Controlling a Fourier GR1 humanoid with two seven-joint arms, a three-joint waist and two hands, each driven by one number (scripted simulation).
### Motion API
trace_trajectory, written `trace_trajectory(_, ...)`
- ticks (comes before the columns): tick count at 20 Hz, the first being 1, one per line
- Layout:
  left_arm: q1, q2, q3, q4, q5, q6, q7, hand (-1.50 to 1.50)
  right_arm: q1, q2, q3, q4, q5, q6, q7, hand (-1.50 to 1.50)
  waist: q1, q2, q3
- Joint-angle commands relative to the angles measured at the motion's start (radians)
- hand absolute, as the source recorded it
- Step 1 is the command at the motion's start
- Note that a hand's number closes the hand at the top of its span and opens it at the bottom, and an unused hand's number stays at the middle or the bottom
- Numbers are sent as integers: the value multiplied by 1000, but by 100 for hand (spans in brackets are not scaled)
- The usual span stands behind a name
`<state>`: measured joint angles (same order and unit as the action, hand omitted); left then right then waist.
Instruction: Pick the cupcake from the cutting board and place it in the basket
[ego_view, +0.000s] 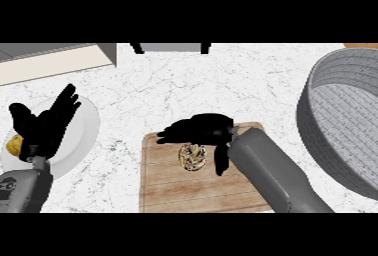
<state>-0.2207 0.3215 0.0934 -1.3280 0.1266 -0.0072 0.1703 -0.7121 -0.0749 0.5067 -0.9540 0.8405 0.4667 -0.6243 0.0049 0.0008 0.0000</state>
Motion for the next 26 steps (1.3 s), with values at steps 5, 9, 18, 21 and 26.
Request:
trace_trajectory(5,32,-44,-17,-59,-34,24,7,0,-97,50,23,151,124,-76,-113,150,9,2,0)
trace_trajectory(9,-14,-43,0,-24,-49,25,44,0,21,68,57,31,171,-71,-76,150,-4,0,0)
trace_trajectory(18,35,-1,51,-63,-22,30,60,0,45,-32,-456,170,45,-280,584,150,-128,0,-3)
trace_trajectory(21,37,-4,52,-66,-22,32,57,0,28,5,-565,185,27,-399,809,150,-103,4,-5)
trace_trajectory(26,30,-11,31,-80,-14,7,56,0,-71,72,-721,175,19,-663,1166,150,-22,10,-4)
